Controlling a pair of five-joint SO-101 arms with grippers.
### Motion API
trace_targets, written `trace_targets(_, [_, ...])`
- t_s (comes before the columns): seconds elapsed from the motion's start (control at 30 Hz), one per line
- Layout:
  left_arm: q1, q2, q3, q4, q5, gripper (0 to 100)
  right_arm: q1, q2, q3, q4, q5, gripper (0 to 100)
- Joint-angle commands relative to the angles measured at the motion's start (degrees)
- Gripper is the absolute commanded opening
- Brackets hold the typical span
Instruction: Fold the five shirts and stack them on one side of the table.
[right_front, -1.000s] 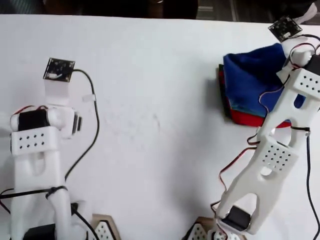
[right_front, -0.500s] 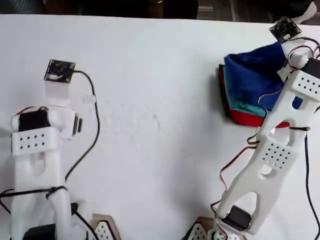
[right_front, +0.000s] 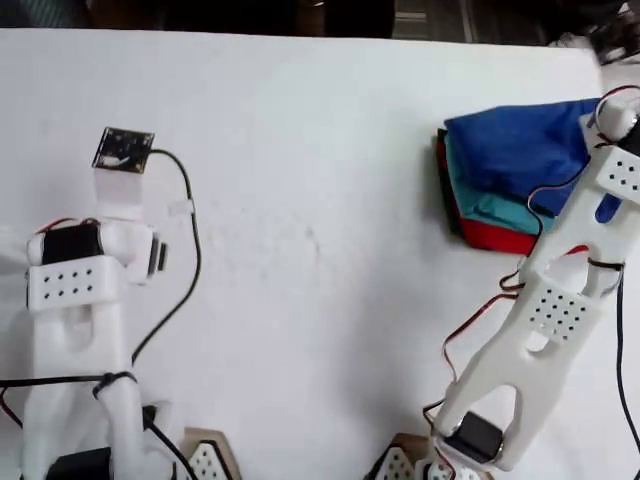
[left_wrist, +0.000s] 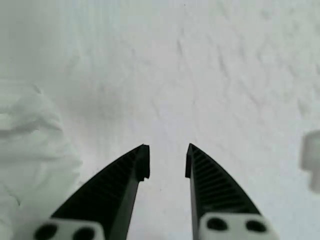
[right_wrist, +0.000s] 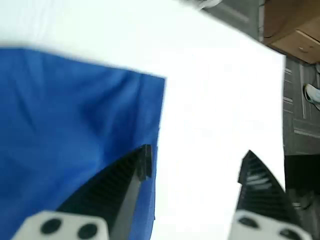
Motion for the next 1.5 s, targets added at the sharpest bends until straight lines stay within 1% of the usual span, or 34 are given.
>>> trace_targets(0.0, [-0.5, -1.7, -0.2, -0.8, -0.5, 15, -1.2, -3.4, -6.5, 7.1, -6.9, 12.9])
trace_targets(0.07, [-0.5, -1.7, -0.2, -0.8, -0.5, 15, -2.9, -4.4, -6.0, 12.6, -6.9, 0.2])
trace_targets(0.13, [-0.5, -1.7, -0.2, -0.8, -0.5, 15, -5.0, -4.5, -4.7, 18.0, -6.9, 5.0])
trace_targets(0.2, [-0.5, -1.7, -0.2, -0.8, -0.5, 15, -6.5, -4.5, -2.2, 18.7, -7.1, 1.9])
trace_targets(0.43, [-0.6, -1.9, -0.3, -0.6, -0.5, 14, -9.7, -5.2, 9.8, 18.7, -6.9, 1.8])
trace_targets(0.57, [-0.6, -1.9, -0.7, -0.7, -0.5, 14, -9.3, -5.2, 15.9, 18.7, -6.7, 1.8])
trace_targets(0.7, [-0.6, -1.9, -0.7, -0.8, -0.5, 14, -7.7, -5.2, 22.4, 18.7, -3.3, 1.8])
trace_targets(0.83, [-0.6, -1.7, -0.5, -2.2, -0.5, 15, -5.1, -5.4, 23.6, 18.7, -1.8, 1.8])
trace_targets(1.0, [-0.6, -1.7, -0.4, -3.6, -0.5, 15, -5.1, -12.3, 23.9, 18.7, -0.1, 1.8])
trace_targets(1.1, [-0.6, -2.0, -0.7, -2.9, -0.5, 15, -6.8, -18.5, 24.8, 18.7, -0.4, 1.8])
trace_targets(1.2, [-1.0, -2.0, -1.5, 0.2, -0.5, 15, -9.4, -26.0, 30.8, 18.7, -0.4, 1.8])
trace_targets(1.3, [-4.0, -2.0, -4.0, 4.6, -0.6, 15, -13.3, -34.4, 44.3, 18.7, -0.6, 1.9])
trace_targets(1.37, [-8.0, -1.8, -5.8, 6.1, -3.2, 15, -16.7, -41.1, 54.1, 18.6, -1.9, 1.9])
trace_targets(1.47, [-16.4, -1.7, -7.8, 5.7, -7.2, 15, -22.3, -51.8, 65.6, 17.3, -5.7, 1.9])
